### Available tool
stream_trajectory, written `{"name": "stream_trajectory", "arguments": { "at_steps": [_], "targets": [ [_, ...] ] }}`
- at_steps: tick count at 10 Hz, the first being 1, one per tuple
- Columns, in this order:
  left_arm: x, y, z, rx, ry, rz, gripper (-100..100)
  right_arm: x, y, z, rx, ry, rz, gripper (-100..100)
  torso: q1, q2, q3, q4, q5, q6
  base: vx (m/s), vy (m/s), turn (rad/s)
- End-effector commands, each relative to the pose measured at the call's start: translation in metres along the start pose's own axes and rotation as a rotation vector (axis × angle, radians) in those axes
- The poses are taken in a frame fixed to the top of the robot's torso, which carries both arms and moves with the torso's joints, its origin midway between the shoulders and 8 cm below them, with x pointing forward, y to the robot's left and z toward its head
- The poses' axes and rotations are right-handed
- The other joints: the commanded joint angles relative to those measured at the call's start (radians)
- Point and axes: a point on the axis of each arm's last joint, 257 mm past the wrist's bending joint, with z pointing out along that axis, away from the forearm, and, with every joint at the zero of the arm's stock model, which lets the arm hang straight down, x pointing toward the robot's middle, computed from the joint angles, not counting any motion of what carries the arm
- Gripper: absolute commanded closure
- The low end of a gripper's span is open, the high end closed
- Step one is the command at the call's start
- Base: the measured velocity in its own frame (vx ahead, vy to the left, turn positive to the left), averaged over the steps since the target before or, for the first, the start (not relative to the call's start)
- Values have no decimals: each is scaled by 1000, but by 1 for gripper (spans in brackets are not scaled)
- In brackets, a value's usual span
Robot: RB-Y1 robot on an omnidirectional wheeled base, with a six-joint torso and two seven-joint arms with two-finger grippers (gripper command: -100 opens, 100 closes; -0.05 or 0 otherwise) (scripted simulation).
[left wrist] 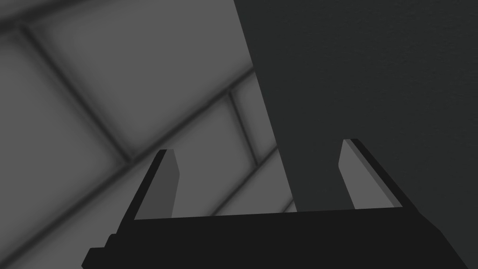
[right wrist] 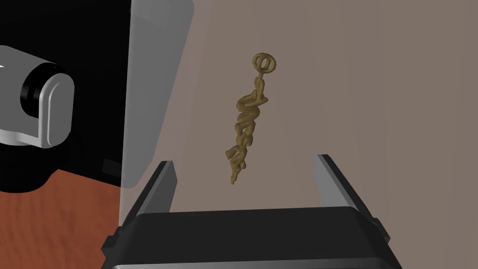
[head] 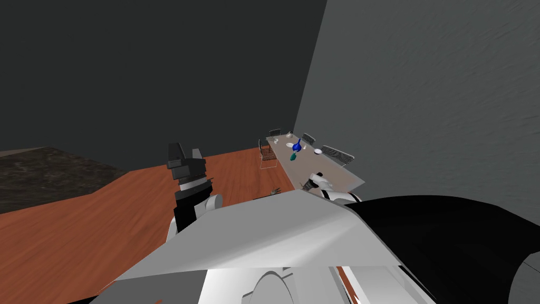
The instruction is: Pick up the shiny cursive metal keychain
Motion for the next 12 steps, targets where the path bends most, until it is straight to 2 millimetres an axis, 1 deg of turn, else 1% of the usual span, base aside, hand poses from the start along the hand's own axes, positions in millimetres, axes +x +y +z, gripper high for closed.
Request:
{"name": "stream_trajectory", "arguments": {
  "at_steps": [1, 3, 4, 5, 6, 9, 10, 12],
  "targets": [
    [0, 0, 0, 0, 0, 0, 0, -4, -9, 3, 31, -7, 25, -100, 0, 0, 0, 0, 0, 0, 20, -33, 57],
    [0, 0, 0, 0, 0, 0, 0, -4, -9, 3, 31, -7, 25, -100, 0, 1, 0, 0, 0, 0, 18, -3, -11],
    [0, 0, 0, 0, 0, 0, 0, -7, -24, 6, 84, -16, 67, -100, 1, 1, 0, 0, 0, 0, 49, -11, -12],
    [0, 0, 0, 0, 0, 0, 0, -7, -24, 6, 84, -16, 67, -100, 0, -1, -1, 0, 0, 0, 41, -25, 22],
    [0, 0, 0, 0, 0, 0, 0, -10, -37, 7, 130, -25, 105, -100, 0, -1, -1, 0, 0, 0, 11, -29, 53],
    [0, 0, 0, 0, 0, 0, 0, -10, -37, 7, 130, -25, 105, -100, 1, 1, 0, 0, 0, 0, 20, -6, -9],
    [0, 0, 0, 0, 0, 0, 0, -12, -49, 8, 170, -33, 137, -100, 1, 0, 0, 0, 0, 0, 19, -14, 8],
    [0, 0, 0, 0, 0, 0, 0, -12, -49, 8, 170, -33, 137, -100, 0, 1, 1, 0, 0, 0, 18, -18, 16]
  ]
}}
